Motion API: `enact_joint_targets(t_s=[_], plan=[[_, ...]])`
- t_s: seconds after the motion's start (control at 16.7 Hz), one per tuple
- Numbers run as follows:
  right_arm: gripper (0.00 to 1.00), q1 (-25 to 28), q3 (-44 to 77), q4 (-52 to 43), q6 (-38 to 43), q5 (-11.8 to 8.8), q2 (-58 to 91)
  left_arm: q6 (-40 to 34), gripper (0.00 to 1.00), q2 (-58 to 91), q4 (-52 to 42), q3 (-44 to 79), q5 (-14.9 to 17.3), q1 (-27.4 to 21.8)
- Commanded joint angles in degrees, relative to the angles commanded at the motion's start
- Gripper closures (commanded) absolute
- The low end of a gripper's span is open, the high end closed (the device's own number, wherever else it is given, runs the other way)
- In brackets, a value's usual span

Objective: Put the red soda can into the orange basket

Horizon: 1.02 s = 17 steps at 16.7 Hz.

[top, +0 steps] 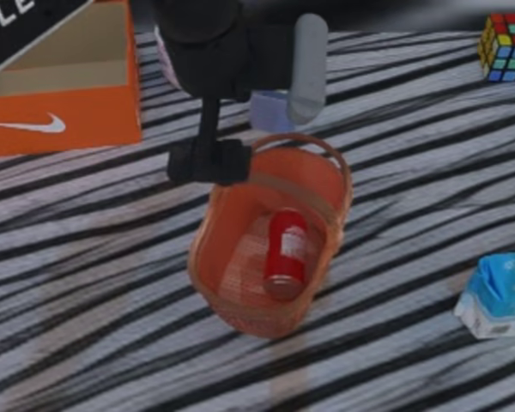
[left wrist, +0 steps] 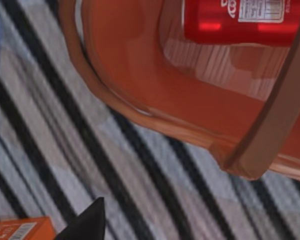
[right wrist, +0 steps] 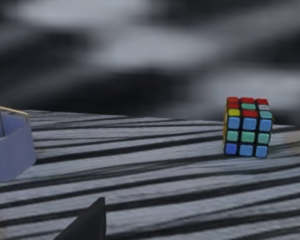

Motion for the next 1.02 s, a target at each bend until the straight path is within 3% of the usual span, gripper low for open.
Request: enact_joint_targets(t_s=[0.18, 0.36, 1.02], plan=[[0.0, -1.03, -3.16, -3.65, 0.04, 3.66, -8.8, 4.44, 0.0, 9.26, -5.83, 8.07, 0.17, -2.46], [0.0, -1.49, -4.63, -5.36, 0.02, 5.44, -13.13, 6.75, 0.0, 14.14, -8.97, 12.0, 0.31, -3.72], [0.0, -1.53, -4.78, -5.53, 0.01, 5.62, -13.57, 7.06, 0.0, 13.79, -5.53, 7.74, 0.32, -3.79]])
